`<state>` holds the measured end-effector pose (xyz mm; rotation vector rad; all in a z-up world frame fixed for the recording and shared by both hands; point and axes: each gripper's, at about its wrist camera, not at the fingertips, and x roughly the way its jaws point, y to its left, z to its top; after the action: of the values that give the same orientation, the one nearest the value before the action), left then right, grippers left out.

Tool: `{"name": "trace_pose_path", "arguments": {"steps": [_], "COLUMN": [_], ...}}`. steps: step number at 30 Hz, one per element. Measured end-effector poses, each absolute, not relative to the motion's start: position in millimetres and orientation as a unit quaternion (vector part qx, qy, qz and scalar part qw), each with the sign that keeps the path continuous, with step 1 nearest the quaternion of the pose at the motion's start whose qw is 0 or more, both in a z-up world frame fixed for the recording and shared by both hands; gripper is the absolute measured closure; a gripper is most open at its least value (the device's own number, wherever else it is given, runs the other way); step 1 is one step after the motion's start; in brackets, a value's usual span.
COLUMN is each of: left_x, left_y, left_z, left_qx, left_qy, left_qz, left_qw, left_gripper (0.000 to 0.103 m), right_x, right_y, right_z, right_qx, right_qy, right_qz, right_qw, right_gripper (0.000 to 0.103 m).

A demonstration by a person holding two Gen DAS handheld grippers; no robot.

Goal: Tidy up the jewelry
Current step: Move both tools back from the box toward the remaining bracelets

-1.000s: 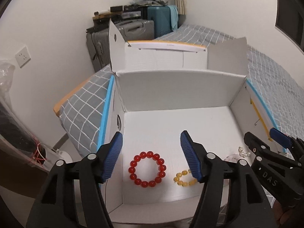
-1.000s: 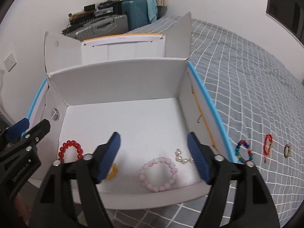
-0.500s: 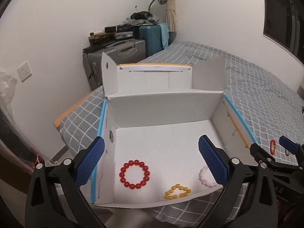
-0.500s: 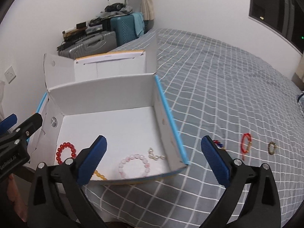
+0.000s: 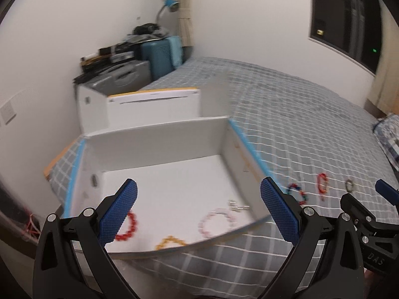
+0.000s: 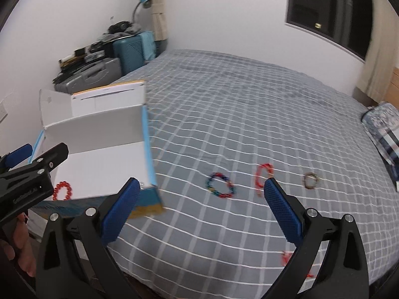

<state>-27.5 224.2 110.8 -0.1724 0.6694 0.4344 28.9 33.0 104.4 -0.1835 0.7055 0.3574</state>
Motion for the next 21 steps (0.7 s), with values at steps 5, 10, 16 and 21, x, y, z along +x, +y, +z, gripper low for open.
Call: {"name": "trace_pose_path", "arguments": {"steps": [5, 10, 16, 21], "left_x": [-9.3, 8.6, 37.2, 65.7], "left_y": [180.4, 139.1, 84.0, 50.9], "left_z": [108.1, 104.9, 98.2, 86.4], "left_qx": [-0.074, -0.062, -0.039, -0.025], "left_qy": [0.329, 0.332, 0.341, 0.357], "left_qz": [0.173, 0.139, 0.093, 0.065], "left_qw": [0.925, 0.931, 0.935, 0.931], "left_gripper": [0.006, 0.006, 0.006, 0.006], "right_x": [27.0, 26.6, 30.1, 37.8], "right_y": [-13.4, -57.4, -103.2, -133.9], "right_z": [103.4, 96.9, 80.1, 60.7], "right_qx": [-0.078, -0.068, -0.058, -0.045], "right_qy": [0.345, 0.353, 0.367, 0.375], "right_qz": [0.144, 0.115, 0.086, 0.070], "right_qw": [0.924, 0.926, 0.924, 0.923], "right_gripper": [0.008, 0.008, 0.008, 0.008]}}
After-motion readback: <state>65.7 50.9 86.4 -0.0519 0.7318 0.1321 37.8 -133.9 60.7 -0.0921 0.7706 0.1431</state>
